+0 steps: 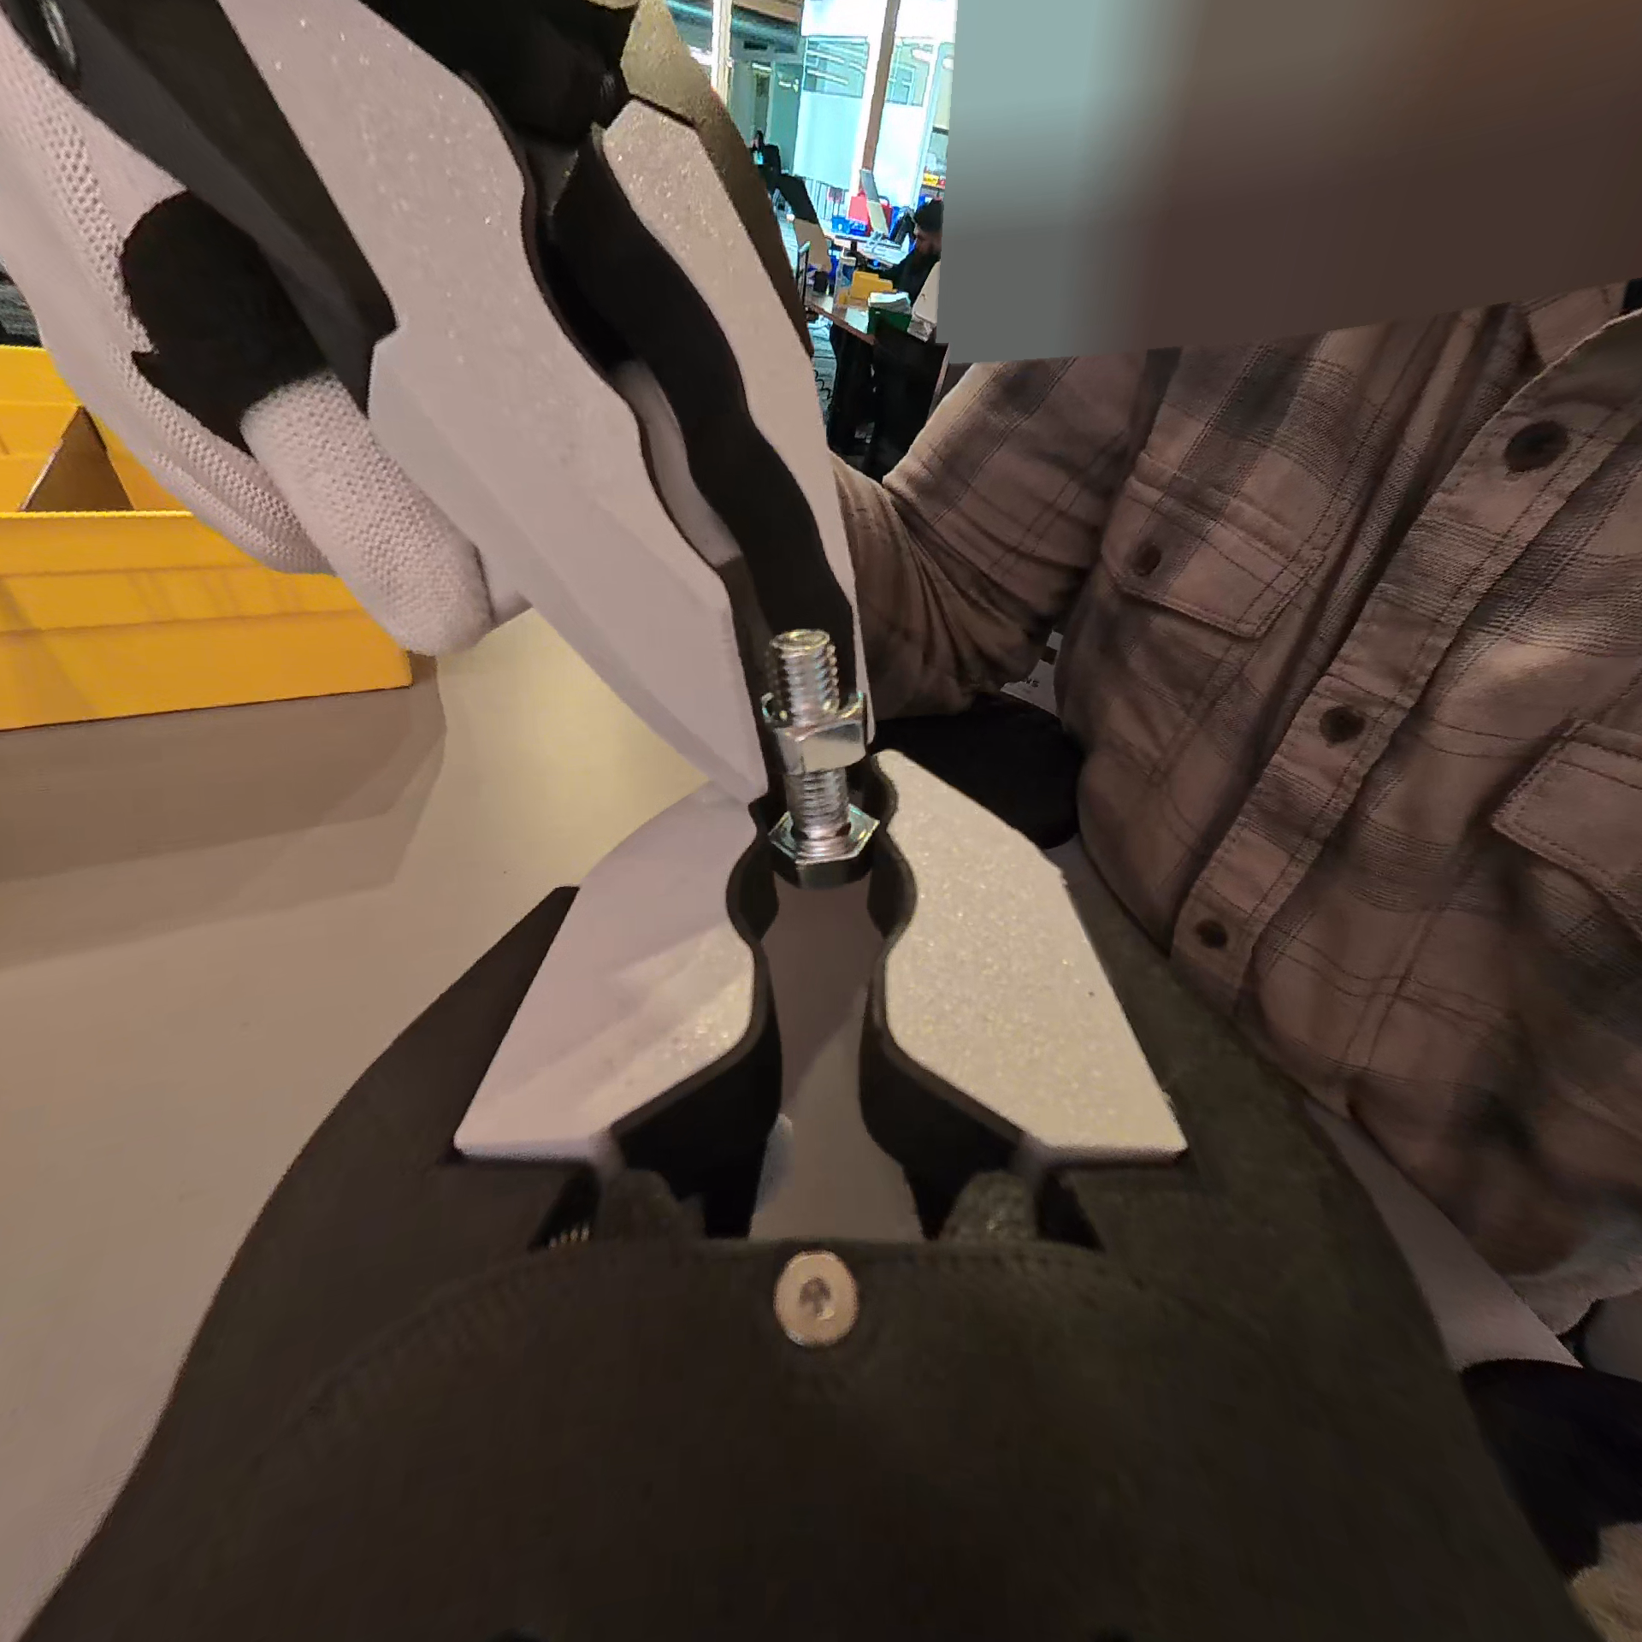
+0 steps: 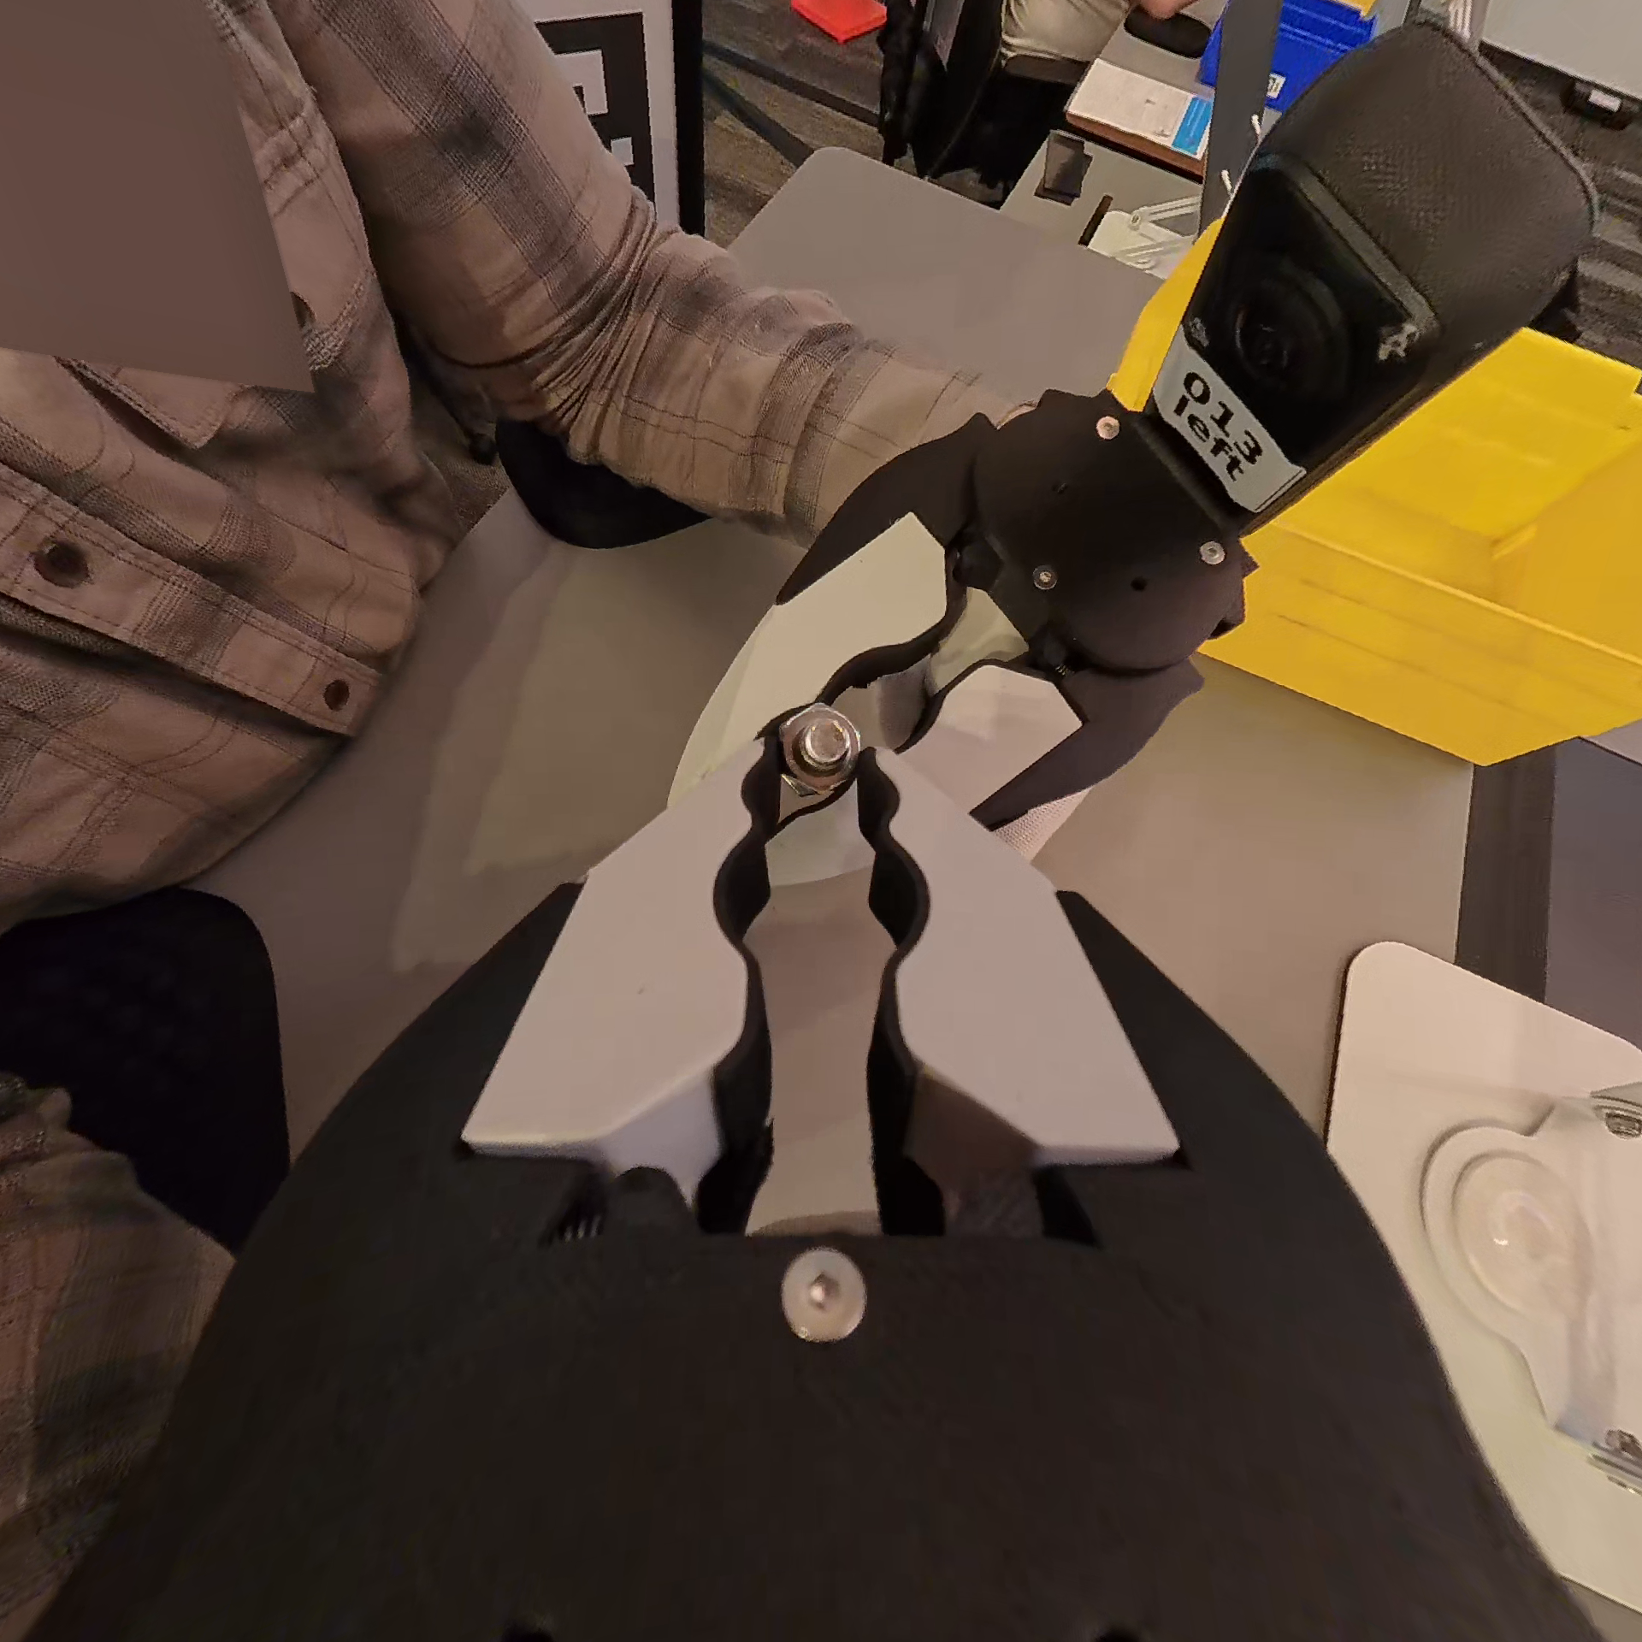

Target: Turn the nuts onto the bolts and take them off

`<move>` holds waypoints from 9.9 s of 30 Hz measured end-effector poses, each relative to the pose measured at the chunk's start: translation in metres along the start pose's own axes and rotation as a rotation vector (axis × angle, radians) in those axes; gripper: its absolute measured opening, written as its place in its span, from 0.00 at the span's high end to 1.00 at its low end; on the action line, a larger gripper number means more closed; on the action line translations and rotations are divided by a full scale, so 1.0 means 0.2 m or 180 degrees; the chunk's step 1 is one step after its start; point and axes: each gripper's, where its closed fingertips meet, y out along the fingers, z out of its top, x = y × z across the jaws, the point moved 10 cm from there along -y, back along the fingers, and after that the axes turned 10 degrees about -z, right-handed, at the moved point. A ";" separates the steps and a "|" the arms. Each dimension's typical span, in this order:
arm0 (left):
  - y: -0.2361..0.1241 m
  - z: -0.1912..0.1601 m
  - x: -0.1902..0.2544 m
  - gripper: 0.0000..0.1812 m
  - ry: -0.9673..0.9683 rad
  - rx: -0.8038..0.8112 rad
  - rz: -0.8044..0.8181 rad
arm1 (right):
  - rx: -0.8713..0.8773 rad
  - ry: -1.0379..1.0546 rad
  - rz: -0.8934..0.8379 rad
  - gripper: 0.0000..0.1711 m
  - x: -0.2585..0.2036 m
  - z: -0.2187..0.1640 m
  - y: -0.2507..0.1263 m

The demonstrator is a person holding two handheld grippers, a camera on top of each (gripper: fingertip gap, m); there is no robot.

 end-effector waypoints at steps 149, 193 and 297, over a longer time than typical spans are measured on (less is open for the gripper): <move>-0.12 0.11 -0.14 0.91 0.0339 0.0579 0.2001 | 0.1695 0.0662 -0.0533 0.91 0.29 -0.20 -0.02; 0.02 0.20 -0.16 0.92 0.0348 0.0733 0.3240 | 0.1480 0.1662 -0.2733 0.92 0.04 -0.11 -0.09; 0.22 0.26 -0.08 0.92 0.0306 0.0921 0.1849 | 0.1810 0.1743 -0.3161 0.71 -0.37 -0.04 -0.30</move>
